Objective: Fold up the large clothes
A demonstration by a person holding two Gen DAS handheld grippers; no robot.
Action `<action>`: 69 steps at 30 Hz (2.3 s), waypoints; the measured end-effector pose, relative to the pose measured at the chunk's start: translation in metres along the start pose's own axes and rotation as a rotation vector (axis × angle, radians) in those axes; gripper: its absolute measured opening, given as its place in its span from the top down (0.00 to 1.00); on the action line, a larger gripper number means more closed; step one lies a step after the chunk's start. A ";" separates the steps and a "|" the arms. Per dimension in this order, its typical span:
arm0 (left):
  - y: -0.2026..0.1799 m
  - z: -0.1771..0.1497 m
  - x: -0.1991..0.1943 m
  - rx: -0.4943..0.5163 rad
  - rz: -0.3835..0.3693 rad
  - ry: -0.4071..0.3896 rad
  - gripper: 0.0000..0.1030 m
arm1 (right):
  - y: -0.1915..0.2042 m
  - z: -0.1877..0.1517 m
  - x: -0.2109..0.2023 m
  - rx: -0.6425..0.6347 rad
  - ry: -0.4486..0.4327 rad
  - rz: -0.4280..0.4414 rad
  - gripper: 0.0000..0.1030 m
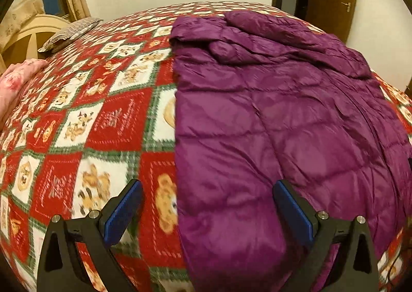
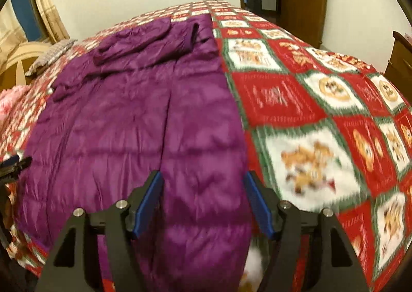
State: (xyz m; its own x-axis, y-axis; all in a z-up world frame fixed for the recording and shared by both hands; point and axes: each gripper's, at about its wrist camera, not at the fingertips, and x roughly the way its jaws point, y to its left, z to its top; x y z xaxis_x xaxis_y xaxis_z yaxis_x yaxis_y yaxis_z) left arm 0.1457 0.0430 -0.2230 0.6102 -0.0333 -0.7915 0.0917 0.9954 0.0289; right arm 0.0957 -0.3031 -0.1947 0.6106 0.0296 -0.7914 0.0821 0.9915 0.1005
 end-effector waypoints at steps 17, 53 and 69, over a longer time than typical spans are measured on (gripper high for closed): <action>0.016 -0.008 -0.077 0.001 -0.199 -0.177 0.95 | 0.014 -0.024 -0.051 0.061 -0.084 0.143 0.93; 0.081 0.166 -0.052 -0.119 0.084 -0.439 0.05 | 0.034 0.183 0.011 0.107 -0.260 0.176 0.91; 0.022 0.201 -0.011 -0.105 0.172 -0.396 0.05 | 0.089 0.215 0.047 0.068 -0.356 0.086 0.40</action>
State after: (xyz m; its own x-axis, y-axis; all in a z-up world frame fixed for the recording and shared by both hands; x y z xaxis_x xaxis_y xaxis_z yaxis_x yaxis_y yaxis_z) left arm 0.2989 0.0473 -0.0909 0.8658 0.1218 -0.4853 -0.1052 0.9926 0.0613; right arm 0.3010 -0.2401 -0.0936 0.8522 0.0551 -0.5204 0.0633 0.9763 0.2071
